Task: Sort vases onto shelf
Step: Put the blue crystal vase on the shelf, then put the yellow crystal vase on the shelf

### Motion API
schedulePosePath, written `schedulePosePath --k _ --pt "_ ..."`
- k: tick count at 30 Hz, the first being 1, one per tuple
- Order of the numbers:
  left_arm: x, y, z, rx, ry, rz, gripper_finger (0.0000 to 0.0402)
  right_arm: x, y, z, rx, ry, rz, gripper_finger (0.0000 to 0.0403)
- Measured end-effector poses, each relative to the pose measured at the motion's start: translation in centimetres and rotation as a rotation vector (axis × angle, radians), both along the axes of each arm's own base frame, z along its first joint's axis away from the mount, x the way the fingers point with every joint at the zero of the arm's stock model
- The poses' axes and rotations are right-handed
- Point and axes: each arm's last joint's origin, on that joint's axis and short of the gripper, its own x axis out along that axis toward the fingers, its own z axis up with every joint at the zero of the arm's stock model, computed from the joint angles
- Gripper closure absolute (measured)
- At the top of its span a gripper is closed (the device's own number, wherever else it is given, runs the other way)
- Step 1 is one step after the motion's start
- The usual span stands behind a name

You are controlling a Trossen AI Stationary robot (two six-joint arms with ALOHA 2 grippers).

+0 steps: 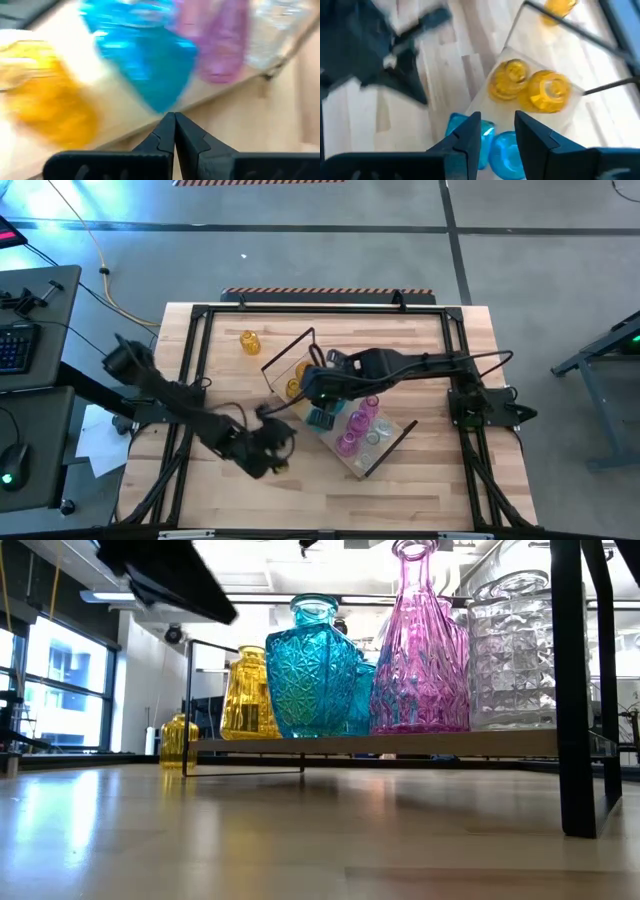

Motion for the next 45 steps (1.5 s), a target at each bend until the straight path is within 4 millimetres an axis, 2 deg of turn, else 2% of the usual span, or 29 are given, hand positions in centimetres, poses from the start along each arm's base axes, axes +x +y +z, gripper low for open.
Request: schedulePosePath --k 9,13,19,25,31,35,40,45 --pt "-6.9 6.5 6.3 0.054 0.035 0.226 0.0401 -2.7 -0.8 3.8 -0.05 -0.122 -0.049 0.0304" --pt "-9.8 9.2 8.1 0.024 0.059 0.269 0.0402 -2.9 -0.9 4.3 -0.063 -0.134 -0.018 0.0304" --pt "-13.5 12.5 10.4 -0.073 0.007 0.315 0.0401 -2.9 -1.3 4.5 -0.082 -0.14 0.01 0.0304" --pt "-16.2 15.3 12.1 -0.091 -0.019 0.304 0.0401 -2.3 -3.4 4.8 -0.095 -0.177 -0.005 0.0304" --pt "-17.1 17.7 13.0 0.022 0.047 0.351 0.0401 -1.6 -6.5 5.2 -0.011 -0.255 -0.093 0.0304" --pt "-16.3 19.8 12.5 0.066 0.177 0.412 0.0401 -1.4 -8.7 5.4 0.032 -0.289 -0.14 0.0304" --pt "-14.3 23.8 12.0 0.039 0.208 0.442 0.0401 -1.5 -10.5 5.4 0.07 -0.304 -0.219 0.0304" --pt "-12.8 29.0 10.6 -0.071 0.155 0.461 0.0401 -1.6 -10.5 5.4 0.077 -0.293 -0.217 0.0304"
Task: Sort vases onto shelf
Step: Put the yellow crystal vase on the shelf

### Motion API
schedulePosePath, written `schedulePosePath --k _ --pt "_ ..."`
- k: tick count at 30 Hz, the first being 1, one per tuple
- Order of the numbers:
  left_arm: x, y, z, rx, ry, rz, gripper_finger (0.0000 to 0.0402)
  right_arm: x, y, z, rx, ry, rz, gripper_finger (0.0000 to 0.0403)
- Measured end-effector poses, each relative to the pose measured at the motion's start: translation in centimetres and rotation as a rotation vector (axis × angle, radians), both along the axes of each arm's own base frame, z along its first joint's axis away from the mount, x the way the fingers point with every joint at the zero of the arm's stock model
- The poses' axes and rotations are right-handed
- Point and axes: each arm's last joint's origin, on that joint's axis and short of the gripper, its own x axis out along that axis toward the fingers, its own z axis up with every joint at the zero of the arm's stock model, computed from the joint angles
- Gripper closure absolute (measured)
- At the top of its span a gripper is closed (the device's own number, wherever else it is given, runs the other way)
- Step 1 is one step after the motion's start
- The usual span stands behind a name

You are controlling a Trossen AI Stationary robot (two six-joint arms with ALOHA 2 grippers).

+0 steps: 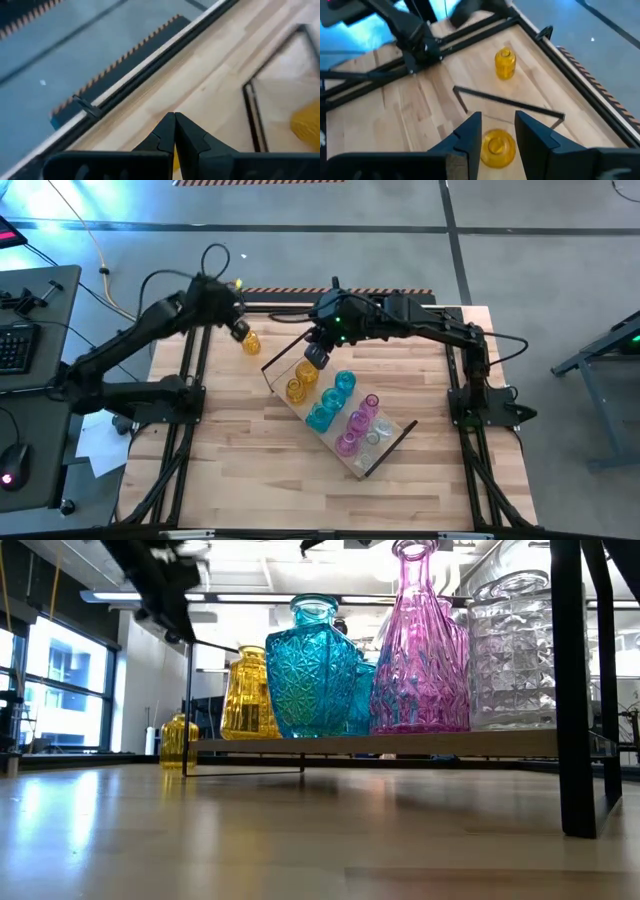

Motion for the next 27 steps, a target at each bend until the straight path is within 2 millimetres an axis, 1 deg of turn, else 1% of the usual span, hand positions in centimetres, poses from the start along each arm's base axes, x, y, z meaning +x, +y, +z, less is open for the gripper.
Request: schedulePosePath --k 3,6,8,10,14,19,22,27 --pt "-0.1 3.0 -1.6 -0.113 -0.002 0.008 0.0401 -0.2 0.1 -0.3 0.005 0.038 0.011 0.0304" --pt "-0.2 5.3 -3.6 -0.256 -0.018 -0.017 0.0401 -0.5 -0.1 -0.5 0.008 0.076 0.051 0.0304" --pt "-0.1 6.5 -4.8 -0.329 -0.02 -0.035 0.0401 -0.6 -0.5 -0.6 0.011 0.099 0.084 0.0304" --pt "0.0 7.2 -5.7 -0.359 -0.011 -0.024 0.0401 -0.8 -1.0 -0.8 0.009 0.123 0.106 0.0304" --pt "0.5 8.0 -6.7 -0.381 0.014 -0.023 0.0395 -1.3 -2.2 -1.1 0.009 0.175 0.127 0.0304" --pt "0.4 8.2 -7.0 -0.367 0.054 0.007 0.0375 -1.9 -3.6 -1.4 0.002 0.221 0.139 0.0304" --pt "0.1 8.2 -7.0 -0.377 0.071 0.005 0.0354 -2.0 -4.2 -1.4 0.006 0.223 0.155 0.0304" --pt "-0.7 8.4 -7.1 -0.383 0.094 0.016 0.0308 -2.2 -5.1 -1.4 0.0 0.224 0.159 0.0304"
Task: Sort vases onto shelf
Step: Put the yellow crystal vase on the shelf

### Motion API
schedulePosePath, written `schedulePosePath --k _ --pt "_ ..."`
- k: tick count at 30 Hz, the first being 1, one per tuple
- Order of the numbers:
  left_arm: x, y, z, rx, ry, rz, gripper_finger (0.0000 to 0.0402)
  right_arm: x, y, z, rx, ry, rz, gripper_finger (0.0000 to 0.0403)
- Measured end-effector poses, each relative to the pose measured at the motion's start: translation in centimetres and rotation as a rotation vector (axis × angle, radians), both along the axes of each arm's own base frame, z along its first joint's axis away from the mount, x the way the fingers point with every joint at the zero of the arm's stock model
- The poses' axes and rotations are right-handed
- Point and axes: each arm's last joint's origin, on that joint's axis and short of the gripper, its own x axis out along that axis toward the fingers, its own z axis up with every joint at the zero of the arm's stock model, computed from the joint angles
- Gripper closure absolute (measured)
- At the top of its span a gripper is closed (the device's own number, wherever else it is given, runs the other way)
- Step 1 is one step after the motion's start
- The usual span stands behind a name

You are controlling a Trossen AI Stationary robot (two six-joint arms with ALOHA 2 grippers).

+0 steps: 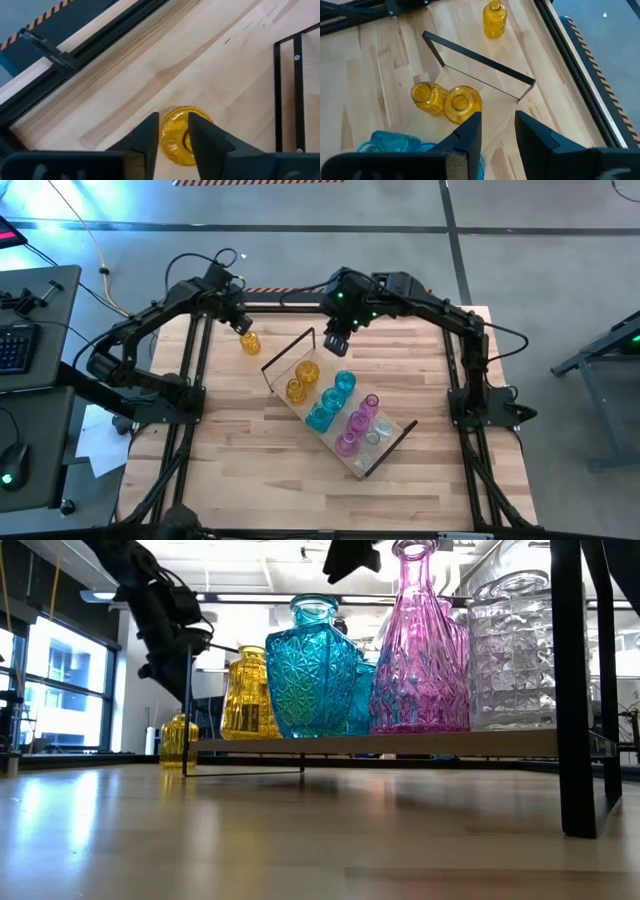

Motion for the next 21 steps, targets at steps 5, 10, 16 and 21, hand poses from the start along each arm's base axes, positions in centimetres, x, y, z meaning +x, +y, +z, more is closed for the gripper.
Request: schedulePosePath --k 5,10,16,21 --pt "-0.8 0.47 0.0 0.005 0.003 0.025 0.0278 -0.09 -0.39 0.0 0.016 -0.005 0.001 0.0304" --pt "-0.89 0.27 -0.1 -0.012 0.018 0.011 0.0278 0.01 -0.28 0.04 0.017 -0.013 0.005 0.0304" --pt "-1.07 -0.28 -0.33 -0.053 0.059 -0.029 0.0284 0.12 0.18 0.04 0.024 -0.014 0.008 0.0304" --pt "-0.97 -0.3 -0.34 -0.052 0.058 -0.033 0.0284 0.36 0.42 0.18 0.027 -0.039 0.005 0.0304"
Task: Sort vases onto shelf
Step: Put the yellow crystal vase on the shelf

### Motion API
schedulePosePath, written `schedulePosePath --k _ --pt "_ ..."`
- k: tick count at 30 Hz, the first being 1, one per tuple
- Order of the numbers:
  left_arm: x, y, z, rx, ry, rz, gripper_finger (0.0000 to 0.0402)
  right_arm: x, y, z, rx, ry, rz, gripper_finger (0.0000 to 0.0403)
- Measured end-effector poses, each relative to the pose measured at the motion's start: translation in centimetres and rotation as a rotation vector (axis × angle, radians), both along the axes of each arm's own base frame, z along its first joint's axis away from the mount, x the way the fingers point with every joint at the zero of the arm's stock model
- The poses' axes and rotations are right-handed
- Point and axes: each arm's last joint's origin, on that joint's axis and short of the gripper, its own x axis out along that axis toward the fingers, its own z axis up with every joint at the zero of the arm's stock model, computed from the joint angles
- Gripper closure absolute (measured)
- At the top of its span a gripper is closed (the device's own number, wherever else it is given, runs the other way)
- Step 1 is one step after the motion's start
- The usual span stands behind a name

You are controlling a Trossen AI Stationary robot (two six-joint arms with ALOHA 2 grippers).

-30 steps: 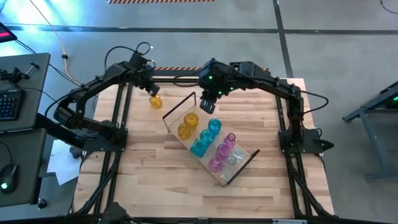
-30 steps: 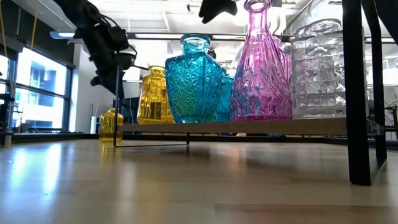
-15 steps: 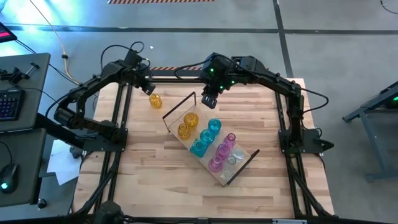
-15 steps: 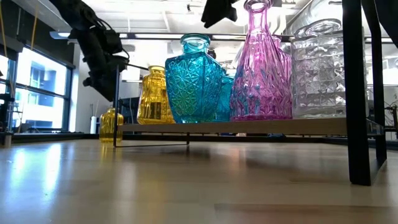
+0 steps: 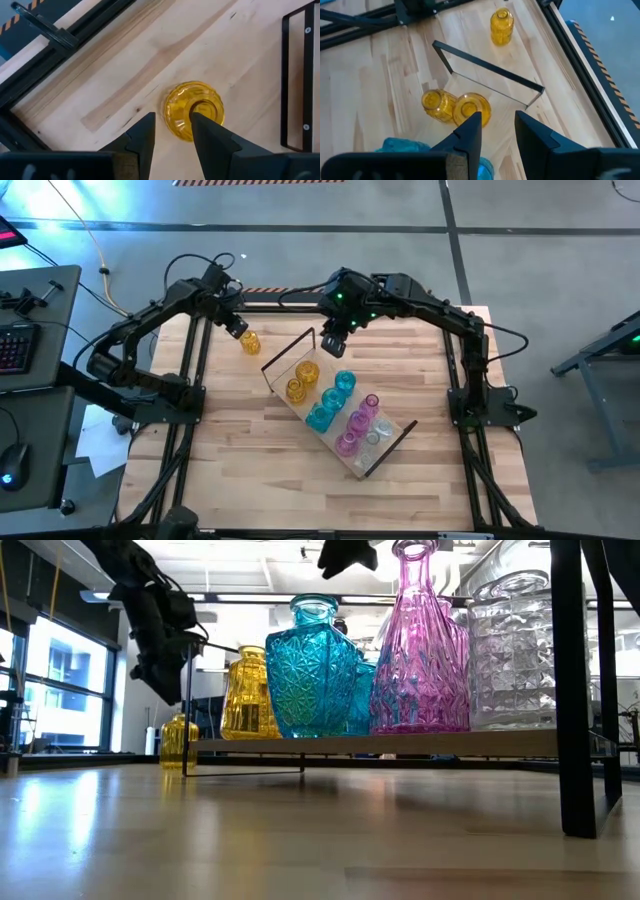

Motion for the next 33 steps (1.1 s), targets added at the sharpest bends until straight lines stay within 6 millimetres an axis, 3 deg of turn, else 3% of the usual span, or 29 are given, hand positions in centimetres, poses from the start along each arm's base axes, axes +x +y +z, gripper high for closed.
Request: schedulePosePath --k 17,24,33 --pt "2.0 1.1 -3.4 -0.124 0.065 -0.039 0.0284 0.5 0.9 0.2 0.007 -0.037 0.009 0.0304" --pt "3.3 1.2 -3.8 -0.109 0.044 -0.063 0.0286 0.5 0.9 0.2 0.014 -0.037 0.0 0.0304" --pt "3.6 1.2 -3.9 -0.094 0.038 -0.067 0.0379 0.5 0.9 0.2 0.017 -0.038 -0.003 0.0304"
